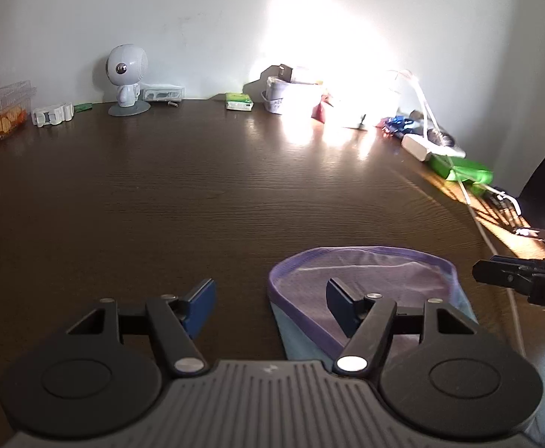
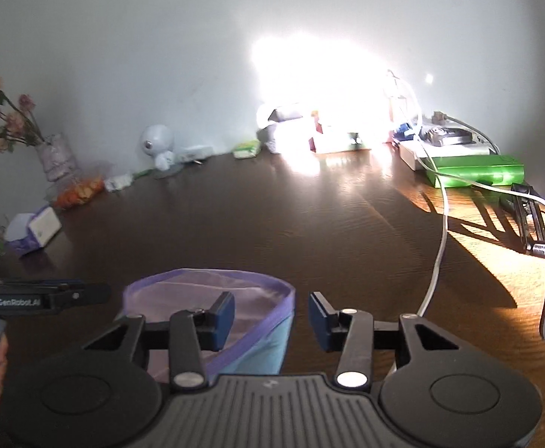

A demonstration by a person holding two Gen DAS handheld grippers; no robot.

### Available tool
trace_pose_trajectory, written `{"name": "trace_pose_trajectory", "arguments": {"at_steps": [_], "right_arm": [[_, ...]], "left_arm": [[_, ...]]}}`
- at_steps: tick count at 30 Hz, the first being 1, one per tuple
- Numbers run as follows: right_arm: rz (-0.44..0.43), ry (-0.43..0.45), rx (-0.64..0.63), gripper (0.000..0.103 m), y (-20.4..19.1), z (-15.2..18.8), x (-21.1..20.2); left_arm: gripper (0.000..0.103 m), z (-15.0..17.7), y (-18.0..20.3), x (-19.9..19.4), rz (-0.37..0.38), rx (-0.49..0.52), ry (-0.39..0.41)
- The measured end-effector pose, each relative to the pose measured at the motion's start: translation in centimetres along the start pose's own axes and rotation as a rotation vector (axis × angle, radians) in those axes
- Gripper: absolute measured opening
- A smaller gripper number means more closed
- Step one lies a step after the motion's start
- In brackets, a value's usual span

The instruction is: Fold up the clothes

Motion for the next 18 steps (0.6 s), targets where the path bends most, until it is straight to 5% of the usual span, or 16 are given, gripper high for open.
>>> {"name": "trace_pose_trajectory", "arguments": {"at_steps": [3, 7, 12, 18], "right_arm": [[-0.021, -0.066, 0.032, 0.028, 0.7, -0.4, 2.9], [-0.059, -0.075, 0.038, 0.006, 0.2, 0.0, 3.9], [-0.044, -0.018, -0.019, 0.002, -1.1, -0.1, 2.4], [-0.034, 0.131, -0.095, 0.002, -2.1, -1.1, -4.2]], "left_arm": [[0.055, -0.1, -0.2, 1.9, -0.025, -0.005, -0.025], [0.005, 0.3, -0.4, 2.3, -0.017, -0.018, -0.022], [0.002, 0.2, 0.1, 0.4, 0.016, -0.04, 0.028], [0.002, 0.8, 1.6, -6.4, 0.09, -0.02, 0.123]]}}
Point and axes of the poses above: each gripper's, at about its wrist camera, not at the fingertips, and x roughly the way its jaws point, y to its right, z to its underside, the point moved 4 cm from there along x, roughly the way its jaws point, and after that the axes turned 12 degrees about -x, right-handed, at the moved point
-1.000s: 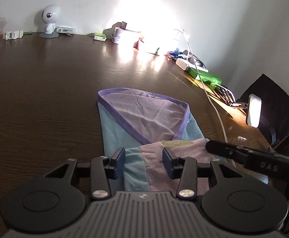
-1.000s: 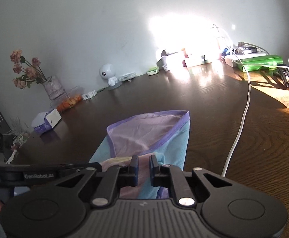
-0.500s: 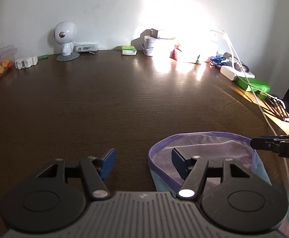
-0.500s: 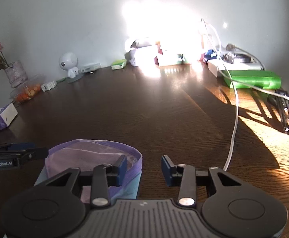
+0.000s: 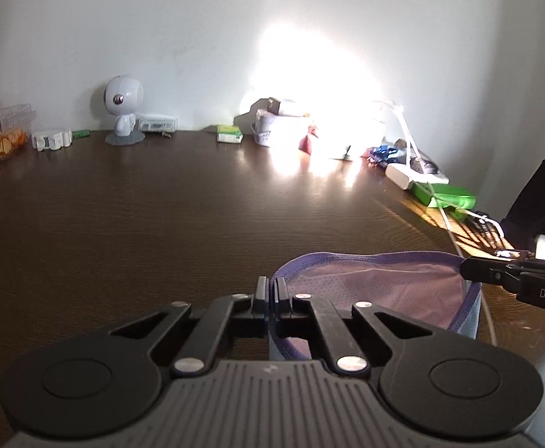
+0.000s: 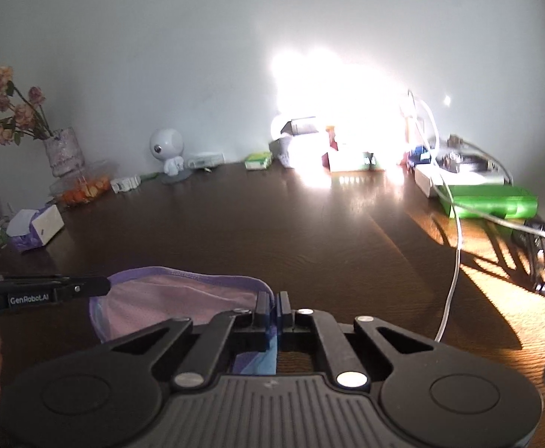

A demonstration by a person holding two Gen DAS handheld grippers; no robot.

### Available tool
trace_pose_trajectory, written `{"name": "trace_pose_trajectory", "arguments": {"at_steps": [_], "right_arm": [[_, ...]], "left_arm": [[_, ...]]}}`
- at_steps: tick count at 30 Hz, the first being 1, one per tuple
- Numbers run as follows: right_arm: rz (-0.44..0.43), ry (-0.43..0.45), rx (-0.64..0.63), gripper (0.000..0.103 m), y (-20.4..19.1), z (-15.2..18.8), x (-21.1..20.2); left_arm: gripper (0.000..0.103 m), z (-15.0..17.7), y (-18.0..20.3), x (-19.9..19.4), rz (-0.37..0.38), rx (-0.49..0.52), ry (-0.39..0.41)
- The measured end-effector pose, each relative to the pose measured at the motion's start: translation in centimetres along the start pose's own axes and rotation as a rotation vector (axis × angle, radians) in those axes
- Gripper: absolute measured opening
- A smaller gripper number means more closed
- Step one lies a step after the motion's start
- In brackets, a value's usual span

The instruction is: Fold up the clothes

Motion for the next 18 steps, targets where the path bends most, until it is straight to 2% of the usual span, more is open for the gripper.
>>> {"name": "trace_pose_trajectory", "arguments": {"at_steps": [4, 8, 12, 14, 15, 16, 17, 18], "right_arm": [[-0.006, 0.039, -0.063, 0.002, -1.4, 1.1, -4.7], [-0.051, 0.02, -0.084, 0.002, -3.2, 4.7, -8.6], [-0.072, -0.085, -0.121, 0.004, -4.8, 9.4, -11.2], [-0.083, -0.107, -0.099, 0.008, -4.6, 10.5, -12.6], [-0.09, -0.085, -0.084, 0.016, -4.4, 10.3, -13.5], [-0.098, -0.057, -0.069, 0.025, -4.2, 9.8, -14.4], [-0.106, -0.02, -0.056, 0.028, -4.1, 9.2, -15.0], [-0.115, 0.022, -0.046, 0.03, -4.0, 8.3, -15.4]], "left_arm": [[0.002, 2.2, 0.7, -4.5, 0.024, 0.04, 0.04], [0.002, 6.9, 0.4, -7.9, 0.037, 0.04, 0.0], [0.006, 11.6, -1.6, -9.1, 0.045, -0.033, -0.113], [0.007, 11.6, -2.9, -10.4, 0.039, -0.088, -0.105], [0.008, 11.1, -3.2, -11.0, 0.047, -0.107, -0.087], [0.012, 10.3, -3.4, -11.6, 0.058, -0.124, -0.066], [0.018, 9.6, -3.0, -11.5, 0.069, -0.121, -0.044], [0.037, 8.9, -2.3, -11.3, 0.081, -0.112, -0.022]]}}
Point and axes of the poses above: each gripper's, at about its wrist camera, not at the fingertips, and x roughly the way its jaws point, y to its right, z to its underside, the point moved 4 cm from there along x, roughly the way its jaws point, and after that the axes turned 12 degrees about -x, right-handed, at the moved point
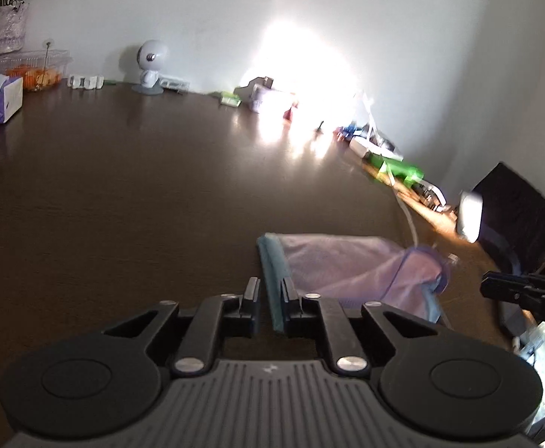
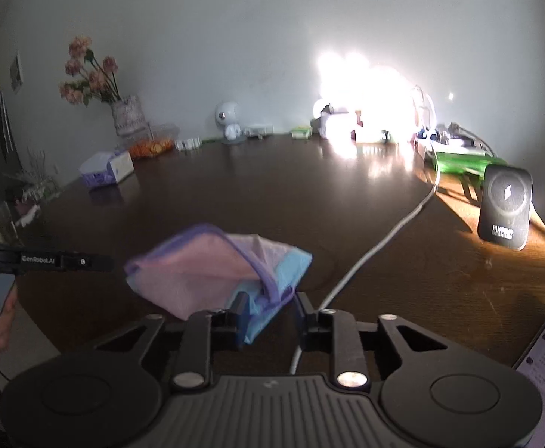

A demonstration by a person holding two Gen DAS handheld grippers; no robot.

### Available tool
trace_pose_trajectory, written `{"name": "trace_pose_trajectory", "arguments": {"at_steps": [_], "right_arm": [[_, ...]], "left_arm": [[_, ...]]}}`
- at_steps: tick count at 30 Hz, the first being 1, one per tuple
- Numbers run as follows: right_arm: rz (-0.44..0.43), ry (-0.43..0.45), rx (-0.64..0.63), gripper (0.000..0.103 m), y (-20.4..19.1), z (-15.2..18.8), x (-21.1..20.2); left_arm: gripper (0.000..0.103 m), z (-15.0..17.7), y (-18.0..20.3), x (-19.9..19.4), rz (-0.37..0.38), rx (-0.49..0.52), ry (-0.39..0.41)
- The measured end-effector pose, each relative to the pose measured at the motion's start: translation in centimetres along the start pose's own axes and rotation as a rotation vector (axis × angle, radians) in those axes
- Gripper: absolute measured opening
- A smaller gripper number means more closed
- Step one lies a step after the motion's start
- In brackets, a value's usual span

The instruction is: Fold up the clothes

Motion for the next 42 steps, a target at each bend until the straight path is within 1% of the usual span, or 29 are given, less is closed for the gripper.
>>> {"name": "trace_pose_trajectory", "arguments": {"at_steps": [1, 2, 3, 5, 7, 9, 10, 11, 12, 13, 15, 17, 18, 20, 21, 23, 24, 26, 27, 30, 31, 32, 35, 36, 38, 39, 40, 41, 42], "right_arm": [[0.001, 0.03, 0.01, 0.031, 0.1, -0.8, 0.3], [0.007, 0.055, 0.022, 0.031, 0.2, -1.6, 0.8], [0.013, 0.059, 0.033, 0.032, 0.3, -2.1, 2.0], [0.026, 0.048, 0.054, 0.031, 0.4, -2.8, 5.0], [0.02, -0.012, 0.058, 0.031, 0.0, -1.9, 7.2], [0.011, -0.082, 0.058, 0.031, -0.4, -0.8, 9.2], [-0.005, -0.107, 0.041, 0.03, -0.7, -0.1, 9.3], [-0.017, -0.119, 0.001, 0.032, -1.1, 1.0, 8.5], [-0.024, -0.128, -0.046, 0.039, -1.6, 2.2, 7.5], [-0.02, -0.138, -0.062, 0.044, -1.7, 2.9, 6.7], [-0.004, -0.159, -0.064, 0.044, -1.5, 3.7, 5.2], [0.007, -0.098, -0.026, 0.044, -0.9, 2.6, 4.4], [0.012, -0.06, -0.004, 0.044, -0.6, 1.8, 4.1], [0.021, 0.01, 0.067, 0.044, 0.3, 0.0, 4.8], [0.031, 0.02, 0.101, 0.044, 0.6, -0.7, 5.8], [0.046, -0.014, 0.127, 0.042, 1.0, -1.5, 8.5], [0.053, -0.034, 0.137, 0.04, 1.2, -1.9, 9.9], [0.058, -0.09, 0.143, 0.03, 1.3, -1.6, 12.3], [0.067, -0.118, 0.145, 0.025, 1.4, -1.2, 13.2], [0.201, -0.138, 0.158, 0.021, 2.5, -0.2, 13.3], [0.249, -0.143, 0.162, 0.022, 2.8, 0.1, 13.3], [0.254, -0.131, 0.173, 0.022, 3.0, 0.2, 12.9], [0.206, -0.071, 0.216, 0.022, 3.2, 0.3, 11.5], [0.158, -0.057, 0.209, 0.022, 2.7, 0.3, 11.2], [0.085, -0.086, 0.159, 0.02, 1.6, 0.8, 11.2], [0.113, -0.099, 0.142, 0.023, 1.4, 1.2, 11.1], [0.17, -0.109, 0.13, 0.034, 1.3, 1.5, 11.0], [0.213, -0.109, 0.126, 0.035, 1.3, 1.7, 10.5], [0.219, -0.087, 0.123, 0.035, 1.0, 1.6, 9.8]], "left_arm": [[0.051, -0.6, 0.7, 0.2, 0.013, 0.009, 0.021], [0.052, -1.3, 1.4, 0.5, 0.026, 0.019, 0.042], [0.052, -1.2, 2.5, 1.5, 0.022, 0.059, 0.037], [0.053, -0.3, 4.1, 4.0, 0.006, 0.122, -0.012], [0.052, 1.1, 4.4, 5.8, -0.025, 0.155, -0.06], [0.053, 2.4, 3.6, 6.2, -0.052, 0.163, -0.097], [0.053, 2.8, 2.8, 5.7, -0.059, 0.149, -0.111], [0.053, 3.2, 2.0, 5.3, -0.066, 0.131, -0.125], [0.054, 3.4, 0.9, 4.6, -0.062, 0.094, -0.147], [0.054, 3.3, 0.2, 4.0, -0.057, 0.058, -0.158], [0.054, 2.3, -0.3, 3.1, -0.044, 0.013, -0.14], [0.054, 0.9, 0.6, 3.1, -0.001, 0.001, -0.099], [0.057, 0.2, 1.5, 3.4, 0.03, 0.007, -0.078], [0.059, -0.6, 3.2, 5.0, 0.03, 0.065, -0.055], [0.059, -0.8, 3.9, 6.0, 0.016, 0.103, -0.054], [0.059, -0.5, 4.8, 8.0, -0.008, 0.151, -0.069], [0.059, -0.2, 4.7, 8.8, -0.019, 0.154, -0.09], [0.057, 0.6, 4.3, 9.9, -0.04, 0.14, -0.134], [0.057, 0.9, 3.8, 9.9, -0.037, 0.127, -0.139], [0.058, 0.9, 2.7, 9.1, -0.019, 0.089, -0.134], [0.058, 0.8, 2.5, 8.9, -0.015, 0.075, -0.136], [0.058, 0.7, 2.2, 8.6, -0.012, 0.061, -0.137], [0.058, 0.1, 1.5, 7.9, 0.004, 0.024, -0.122], [0.06, -0.1, 1.2, 7.9, 0.006, 0.013, -0.119], [0.06, -0.3, 0.8, 8.1, -0.005, 0.004, -0.124], [0.06, -0.3, 0.6, 8.2, -0.021, 0.008, -0.131], [0.06, -0.2, 0.4, 8.1, -0.028, 0.007, -0.136], [0.06, -0.1, 0.2, 7.7, -0.02, -0.001, -0.139], [0.06, 0.2, 0.1, 7.3, -0.003, -0.005, -0.144]]}}
Point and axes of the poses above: each gripper's, at about its wrist camera, not at the fingertips, and x roughly the way its jaws point, y to its right, z to its underside, the point moved 4 cm from there along x, roughly the way its jaws point, and after that the axes turned 12 degrees about -x, right-handed, at the moved point
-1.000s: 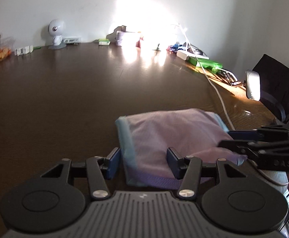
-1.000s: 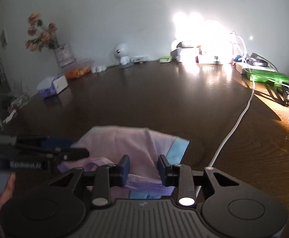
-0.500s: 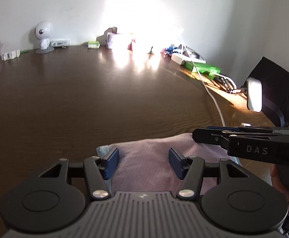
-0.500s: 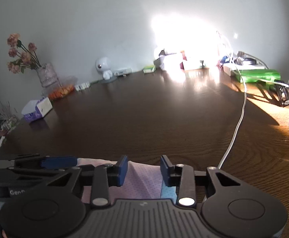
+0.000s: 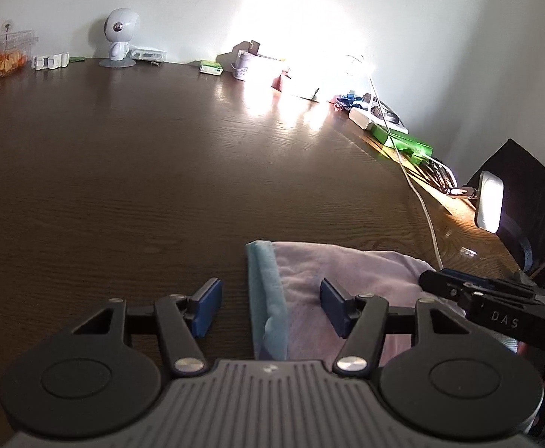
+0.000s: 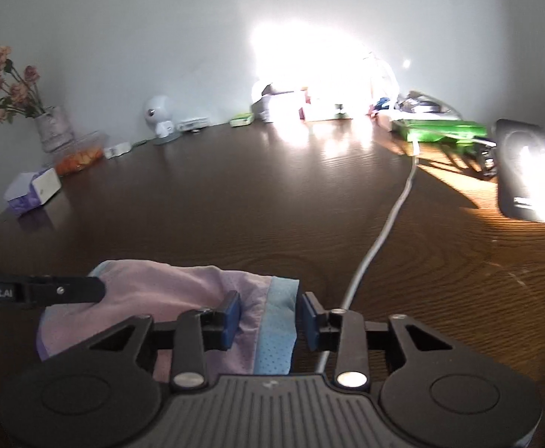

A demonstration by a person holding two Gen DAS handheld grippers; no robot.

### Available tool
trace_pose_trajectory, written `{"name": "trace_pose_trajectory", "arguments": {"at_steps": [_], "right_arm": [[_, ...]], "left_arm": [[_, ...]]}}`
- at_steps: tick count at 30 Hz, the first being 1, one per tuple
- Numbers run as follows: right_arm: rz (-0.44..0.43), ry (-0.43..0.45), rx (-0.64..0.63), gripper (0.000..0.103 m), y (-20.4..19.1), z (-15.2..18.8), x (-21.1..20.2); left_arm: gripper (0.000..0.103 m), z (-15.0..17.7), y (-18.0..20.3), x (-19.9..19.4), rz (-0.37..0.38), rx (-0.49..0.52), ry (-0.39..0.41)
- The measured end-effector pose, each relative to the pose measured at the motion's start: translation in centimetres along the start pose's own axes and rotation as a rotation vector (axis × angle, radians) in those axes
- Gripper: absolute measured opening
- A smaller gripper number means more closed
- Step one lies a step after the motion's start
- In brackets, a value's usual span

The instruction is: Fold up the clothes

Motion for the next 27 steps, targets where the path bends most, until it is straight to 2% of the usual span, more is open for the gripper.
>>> {"name": "trace_pose_trajectory", "arguments": {"at_steps": [1, 3, 5, 7, 10, 12, 13, 15, 18, 21, 24, 27], "right_arm": [[-0.01, 0.029, -0.001, 0.035, -0.1, 0.0, -0.8], [-0.129, 0.069, -0.024, 0.037, -1.0, 0.2, -2.2], [-0.191, 0.03, -0.074, 0.037, -2.0, 1.0, -2.1], [-0.105, 0.017, -0.102, 0.037, -1.8, 1.8, -2.0], [-0.033, 0.053, -0.04, 0.039, -0.9, 1.5, -3.3], [-0.095, 0.088, -0.07, 0.042, -1.5, 1.4, -4.2], [-0.105, 0.093, -0.1, 0.05, -2.0, 1.6, -4.5], [-0.096, 0.091, -0.167, 0.057, -2.8, 2.3, -4.8], [-0.078, 0.084, -0.258, 0.06, -3.9, 3.4, -5.2], [-0.067, 0.064, -0.256, 0.065, -3.7, 4.2, -5.1], [-0.059, 0.061, -0.244, 0.064, -3.6, 4.4, -5.3], [-0.098, 0.143, -0.142, 0.063, -2.5, 3.6, -6.7]], "left_arm": [[0.061, 0.4, 0.0, -0.4, 0.011, 0.005, -0.006], [0.064, 1.3, -0.1, -1.0, 0.013, 0.032, -0.003], [0.065, 2.2, 0.0, -1.3, 0.006, 0.066, 0.006], [0.067, 2.8, 0.0, -1.6, 0.001, 0.084, 0.012], [0.067, 3.4, 0.1, -2.2, 0.018, 0.077, 0.002], [0.067, 3.8, 0.2, -2.5, 0.028, 0.082, 0.0], [0.067, 3.9, 0.2, -2.5, 0.026, 0.089, 0.003], [0.067, 4.3, 0.5, -2.9, 0.034, 0.093, 0.004], [0.067, 4.7, 0.8, -3.6, 0.062, 0.088, 0.021], [0.068, 4.6, 1.3, -3.9, 0.067, 0.116, 0.065], [0.068, 4.7, 2.1, -3.4, 0.081, 0.147, 0.096], [0.068, 5.3, 2.9, -2.6, 0.095, 0.19, 0.091]]}}
Point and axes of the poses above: each gripper's, at about its wrist camera, not at the fingertips, and x roughly the way its jaws point, y to its right, z to its underside, the point moved 4 cm from there along x, roughly the way its jaws point, and after that the axes turned 12 degrees about -x, right-handed, at the moved point
